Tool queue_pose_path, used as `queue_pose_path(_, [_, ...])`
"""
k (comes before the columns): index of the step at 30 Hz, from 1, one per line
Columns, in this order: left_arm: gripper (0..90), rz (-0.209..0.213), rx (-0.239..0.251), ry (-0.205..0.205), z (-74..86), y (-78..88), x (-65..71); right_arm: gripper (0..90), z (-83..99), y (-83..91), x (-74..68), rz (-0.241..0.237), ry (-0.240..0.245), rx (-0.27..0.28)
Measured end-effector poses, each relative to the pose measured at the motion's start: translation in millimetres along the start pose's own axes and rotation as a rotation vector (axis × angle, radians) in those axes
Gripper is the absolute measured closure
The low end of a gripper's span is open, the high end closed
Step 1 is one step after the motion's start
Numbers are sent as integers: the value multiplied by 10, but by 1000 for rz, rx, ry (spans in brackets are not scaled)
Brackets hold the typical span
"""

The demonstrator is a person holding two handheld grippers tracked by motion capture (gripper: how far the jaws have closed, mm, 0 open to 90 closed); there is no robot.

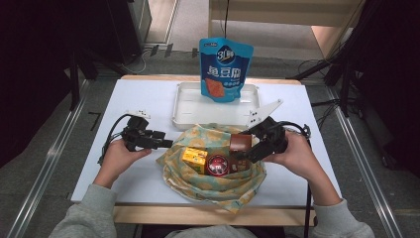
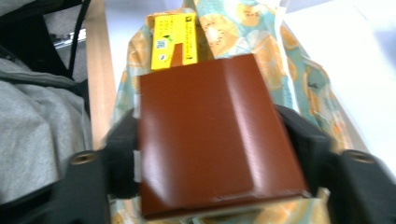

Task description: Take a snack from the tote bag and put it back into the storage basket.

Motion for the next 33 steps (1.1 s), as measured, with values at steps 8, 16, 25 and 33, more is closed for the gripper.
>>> queue_pose_path(8, [385, 0, 1, 1, 0, 1, 3, 414, -8, 34, 10, 7, -10, -6])
queue_pose_path(16, [386, 7, 4, 0, -6, 2, 16, 423, -52, 128, 0, 6, -19, 19])
queue_pose_path(25, [386, 11, 12, 5, -6, 10, 7, 429, -104, 296, 101, -19, -63, 59])
queue_pose_path(33, [386, 12, 13, 6, -5, 14, 5, 434, -261, 441, 120, -20, -49, 55])
Point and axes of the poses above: each handheld gripper's, and its own axes: y roughly backward along the jaws, z roughly out of its underside, x roughly to its right, the point moved 1 cm from there along -y, roughly forward along the jaws, and after that the axes turned 1 degree about z, right-handed, at the moved point
